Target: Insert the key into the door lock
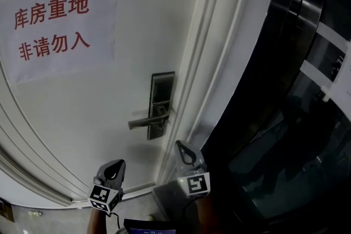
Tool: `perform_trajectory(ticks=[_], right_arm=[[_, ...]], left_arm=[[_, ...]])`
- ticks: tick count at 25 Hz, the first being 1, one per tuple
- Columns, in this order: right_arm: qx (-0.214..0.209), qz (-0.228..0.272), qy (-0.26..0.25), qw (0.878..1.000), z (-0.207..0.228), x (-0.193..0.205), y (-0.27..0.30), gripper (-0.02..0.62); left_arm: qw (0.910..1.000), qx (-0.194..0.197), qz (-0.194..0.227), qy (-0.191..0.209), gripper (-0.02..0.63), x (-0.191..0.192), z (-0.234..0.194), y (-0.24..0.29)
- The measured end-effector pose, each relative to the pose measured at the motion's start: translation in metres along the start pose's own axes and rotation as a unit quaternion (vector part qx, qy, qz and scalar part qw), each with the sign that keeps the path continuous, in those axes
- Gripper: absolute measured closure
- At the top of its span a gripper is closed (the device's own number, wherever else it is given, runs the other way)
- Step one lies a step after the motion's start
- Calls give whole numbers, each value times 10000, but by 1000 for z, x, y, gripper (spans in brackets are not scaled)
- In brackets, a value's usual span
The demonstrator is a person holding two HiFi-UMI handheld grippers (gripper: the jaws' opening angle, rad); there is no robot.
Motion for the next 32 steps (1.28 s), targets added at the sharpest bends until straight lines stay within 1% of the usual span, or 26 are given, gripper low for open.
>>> perform_trajectory(ticks=[2,4,8,12,19,26,32], right_arm=[[129,23,403,9991,2,3,-12,594],[221,-12,637,9977,0,7,-26,594],[297,-106,946,9950,-6,17,-57,594],[347,-141,1179,9923,-18,18,-86,594],[227,-272,1392,9896,-43,24,-125,594],[204,-301,1486,9882,-57,21,-165,594],[196,-375,1568,9867,-71,27,-193,594]], left_arm=[[10000,-15,2,12,604,-1,6,-6],[10000,-18,10,17,604,-3,14,-12],[9999,74,-10,77,604,-7,35,-28],[9999,98,35,120,604,-11,52,-49],[10000,52,4,81,604,-7,78,-82],[9999,76,1,87,604,-5,107,-108],[9995,115,-81,275,604,-2,123,-131]])
Point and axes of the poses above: the fingertips, and each gripper's own axes: y forward along the fingers, z to its right, x out of its underside, the point moved 3 cm from there along -y, backward along the fingers, and after that the axes turned 5 degrees about -x, right-handed, at the moved point
